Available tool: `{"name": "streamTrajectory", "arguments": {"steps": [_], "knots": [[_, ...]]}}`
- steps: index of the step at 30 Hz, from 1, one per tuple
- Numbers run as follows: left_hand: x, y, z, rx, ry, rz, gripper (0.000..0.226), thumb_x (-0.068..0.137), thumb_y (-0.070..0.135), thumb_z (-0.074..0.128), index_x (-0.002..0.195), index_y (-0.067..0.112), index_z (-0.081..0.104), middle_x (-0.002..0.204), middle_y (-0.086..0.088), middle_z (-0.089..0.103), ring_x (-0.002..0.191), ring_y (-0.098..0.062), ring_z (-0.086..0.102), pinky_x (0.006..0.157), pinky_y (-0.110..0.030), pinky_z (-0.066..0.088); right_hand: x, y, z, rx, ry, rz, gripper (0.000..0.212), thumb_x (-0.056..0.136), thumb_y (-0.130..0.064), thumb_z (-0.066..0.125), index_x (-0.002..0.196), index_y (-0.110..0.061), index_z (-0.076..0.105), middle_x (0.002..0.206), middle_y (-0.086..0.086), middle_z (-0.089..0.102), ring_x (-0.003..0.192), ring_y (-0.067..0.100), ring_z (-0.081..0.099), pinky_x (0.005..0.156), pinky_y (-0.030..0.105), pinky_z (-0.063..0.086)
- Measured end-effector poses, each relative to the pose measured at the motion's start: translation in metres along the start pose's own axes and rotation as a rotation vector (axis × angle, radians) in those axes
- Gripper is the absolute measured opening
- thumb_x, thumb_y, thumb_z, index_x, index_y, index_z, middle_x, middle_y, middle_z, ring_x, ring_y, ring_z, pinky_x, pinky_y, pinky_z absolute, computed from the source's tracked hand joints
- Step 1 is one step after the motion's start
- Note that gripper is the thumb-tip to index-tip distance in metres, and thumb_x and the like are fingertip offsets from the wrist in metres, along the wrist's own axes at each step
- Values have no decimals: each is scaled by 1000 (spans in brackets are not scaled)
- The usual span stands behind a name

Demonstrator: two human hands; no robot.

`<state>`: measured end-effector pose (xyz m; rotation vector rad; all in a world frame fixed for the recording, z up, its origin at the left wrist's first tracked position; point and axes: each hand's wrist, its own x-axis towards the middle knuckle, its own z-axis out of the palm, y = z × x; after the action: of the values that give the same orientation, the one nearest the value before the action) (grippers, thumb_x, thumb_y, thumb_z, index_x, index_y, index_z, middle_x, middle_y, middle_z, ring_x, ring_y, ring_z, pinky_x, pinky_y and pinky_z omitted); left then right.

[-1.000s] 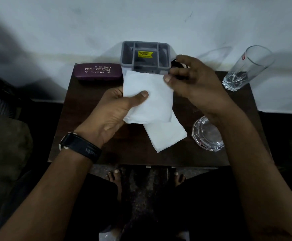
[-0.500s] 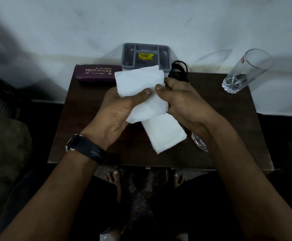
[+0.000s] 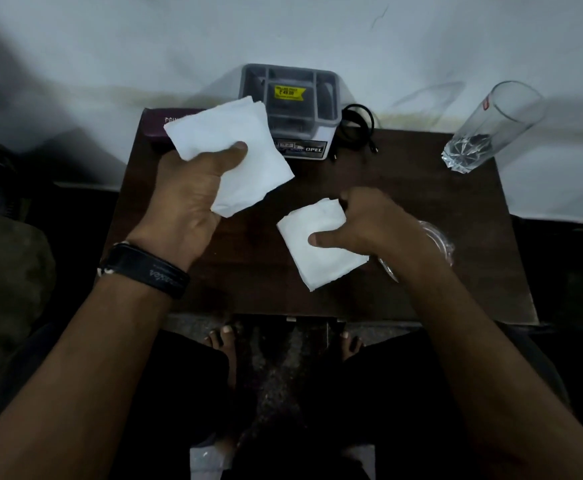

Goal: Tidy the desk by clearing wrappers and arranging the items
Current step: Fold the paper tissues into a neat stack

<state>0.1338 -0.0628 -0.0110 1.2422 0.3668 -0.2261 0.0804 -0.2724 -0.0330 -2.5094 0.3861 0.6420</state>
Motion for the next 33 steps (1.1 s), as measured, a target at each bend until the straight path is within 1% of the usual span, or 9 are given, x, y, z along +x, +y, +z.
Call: {"name": "streamTrajectory", "arguments": {"steps": [3, 10, 13, 17, 21, 24, 27, 30, 33], "knots": [[0, 1, 0, 24, 3, 4, 23, 88, 0, 79, 106, 13, 75, 98, 3, 81, 84, -10, 80, 67, -30, 64, 2, -7, 5, -87, 69, 13, 83, 72, -43, 91, 138, -12, 52, 138, 16, 54, 129, 36, 52, 105, 47, 48], [2, 1, -1, 40, -4, -26, 32, 87, 4, 81, 118, 11, 73, 112, -3, 80, 94, -16, 80, 72, -35, 65, 9, -9, 7, -32, 46, 52, 72, 70, -36, 92, 134, -27, 60, 140, 10, 45, 133, 33, 45, 90, 35, 39], [4, 0, -3, 53, -1, -12, 32, 88, 4, 80, 118, 12, 73, 113, -2, 80, 95, -15, 80, 74, -34, 65, 10, -7, 10, 29, 76, -26, 57, 69, -28, 92, 119, -24, 65, 120, -2, 59, 118, 25, 58, 86, 32, 47], [7, -2, -5, 54, 7, -9, 31, 87, 3, 81, 116, 12, 74, 110, -2, 81, 95, -17, 80, 75, -36, 66, 11, -6, 4, 99, 39, -60, 59, 68, -25, 93, 121, -22, 67, 111, -7, 63, 104, 17, 63, 90, 36, 55], [11, -5, -10, 133, 5, 30, 22, 86, 5, 82, 101, 21, 75, 90, 12, 82, 83, -5, 79, 65, -26, 63, 9, 2, -22, 451, -91, -129, 22, 71, -15, 94, 84, -15, 76, 77, -6, 78, 74, 10, 74, 57, 22, 56], [9, -9, -10, 229, -15, 38, 20, 86, 6, 83, 92, 23, 74, 71, 18, 78, 69, 1, 76, 57, -18, 59, -1, 8, -35, 856, -181, -220, 36, 67, -9, 91, 101, -10, 80, 101, 5, 82, 92, 19, 79, 72, 32, 64], [5, -11, -6, 291, -82, -16, 17, 87, 5, 81, 95, 18, 76, 75, 12, 81, 72, -5, 78, 60, -19, 60, -7, 2, -36, 1102, -253, -333, 41, 69, -6, 85, 109, -7, 78, 112, 12, 79, 102, 25, 78, 80, 33, 63], [-5, -10, 3, 314, -201, -100, 19, 93, -1, 69, 110, 3, 74, 86, -6, 81, 69, -14, 77, 57, -25, 60, -5, -8, -35, 1190, -236, -407, 47, 72, -5, 83, 118, -5, 73, 118, 12, 78, 108, 26, 76, 85, 34, 62], [-11, -8, 10, 236, -299, -201, 18, 95, -7, 63, 108, -1, 74, 89, -14, 81, 69, -19, 76, 54, -27, 62, -2, -16, -31, 1026, -57, -422, 54, 69, -8, 90, 120, -10, 72, 115, 5, 79, 105, 18, 76, 86, 30, 61]]}}
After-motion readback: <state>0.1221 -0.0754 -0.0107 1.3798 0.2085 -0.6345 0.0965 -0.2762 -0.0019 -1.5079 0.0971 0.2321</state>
